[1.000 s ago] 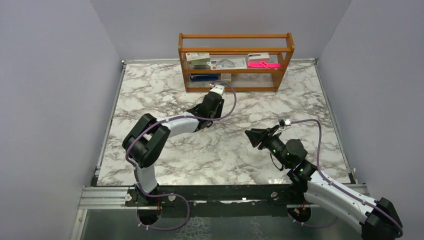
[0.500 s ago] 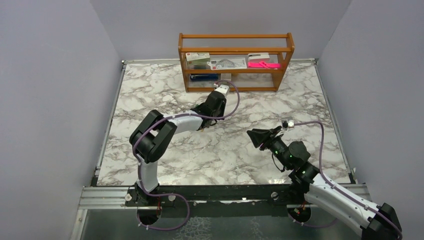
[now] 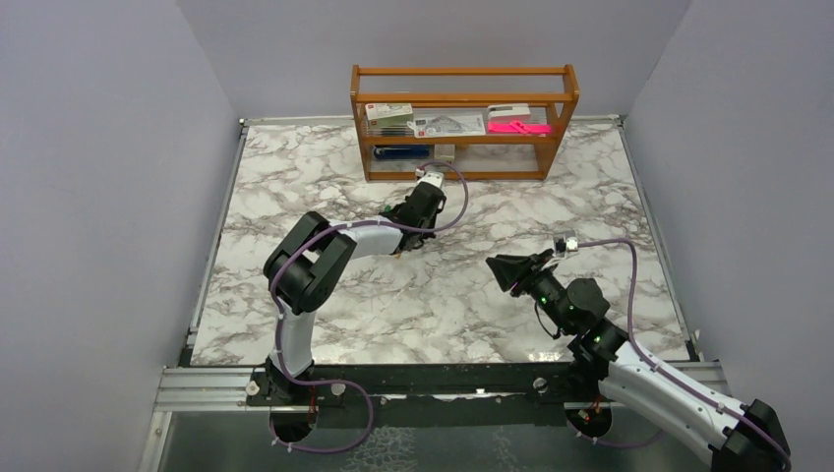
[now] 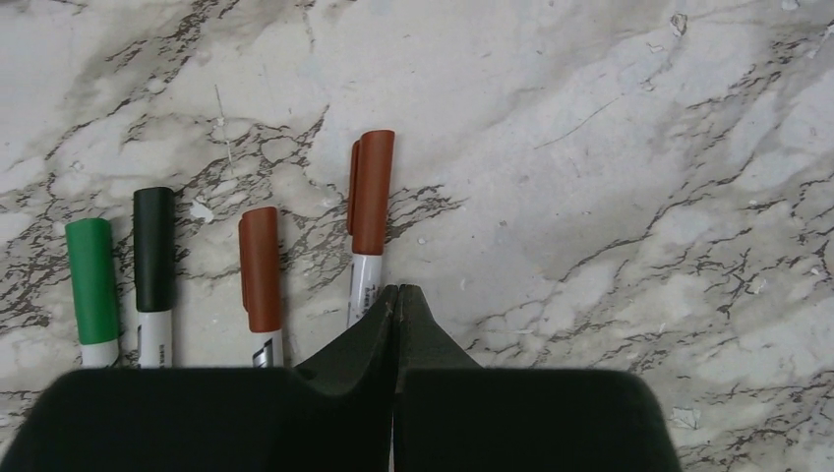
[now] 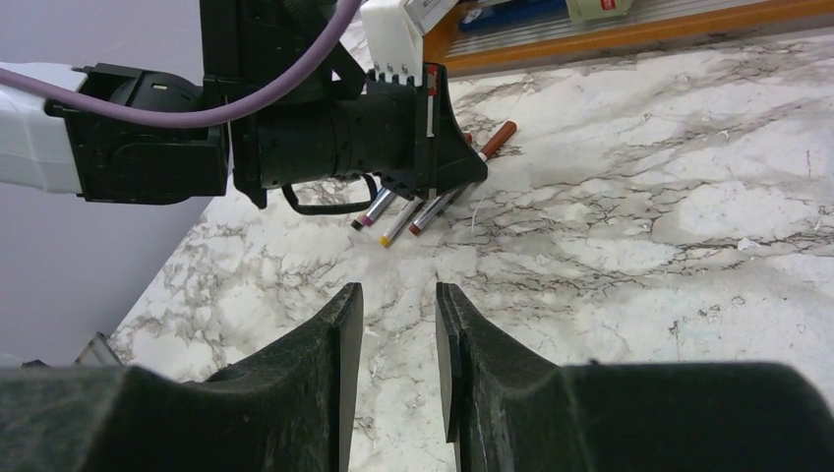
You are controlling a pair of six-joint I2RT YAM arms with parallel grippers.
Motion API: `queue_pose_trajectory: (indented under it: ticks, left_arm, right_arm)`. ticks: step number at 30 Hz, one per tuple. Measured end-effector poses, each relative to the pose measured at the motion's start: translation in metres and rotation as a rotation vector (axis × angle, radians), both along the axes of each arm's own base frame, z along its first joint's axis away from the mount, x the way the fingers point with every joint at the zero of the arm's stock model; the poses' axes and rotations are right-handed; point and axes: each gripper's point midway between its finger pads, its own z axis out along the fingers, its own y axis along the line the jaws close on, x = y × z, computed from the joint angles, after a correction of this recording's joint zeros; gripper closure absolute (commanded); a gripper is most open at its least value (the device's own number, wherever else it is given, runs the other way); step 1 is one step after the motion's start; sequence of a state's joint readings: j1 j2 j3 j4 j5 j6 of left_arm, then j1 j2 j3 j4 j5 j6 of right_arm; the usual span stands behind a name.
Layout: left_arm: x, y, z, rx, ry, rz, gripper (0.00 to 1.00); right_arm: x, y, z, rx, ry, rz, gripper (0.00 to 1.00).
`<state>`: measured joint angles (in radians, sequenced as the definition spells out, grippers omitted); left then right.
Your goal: Insert the pens into the pen caps
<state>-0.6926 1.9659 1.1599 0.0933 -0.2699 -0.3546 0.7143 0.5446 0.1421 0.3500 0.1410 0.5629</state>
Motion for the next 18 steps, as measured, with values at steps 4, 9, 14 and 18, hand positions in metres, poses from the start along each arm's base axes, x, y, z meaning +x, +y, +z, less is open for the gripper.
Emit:
queue_pose_trajectory:
  ticks: [4, 9, 14, 18]
  left_arm:
    - [0.006, 0.009, -0.001, 0.016, -0.009, 0.038, 1.00]
    - [0.011, 0.020, -0.001, 0.029, -0.019, 0.080, 1.00]
    - [0.016, 0.029, -0.001, 0.031, -0.024, 0.117, 0.99]
    - [0.019, 0.034, -0.001, 0.031, -0.027, 0.140, 0.99]
  right_arm:
    - [0.000, 0.000, -0.001, 0.005, 0.008, 0.000, 0.69]
    - [0.000, 0.001, -0.005, -0.001, 0.020, 0.000, 0.69]
    - [0.001, 0.001, -0.010, -0.011, 0.032, 0.000, 0.70]
    - [0.001, 0.002, -0.012, -0.015, 0.039, 0.000, 0.70]
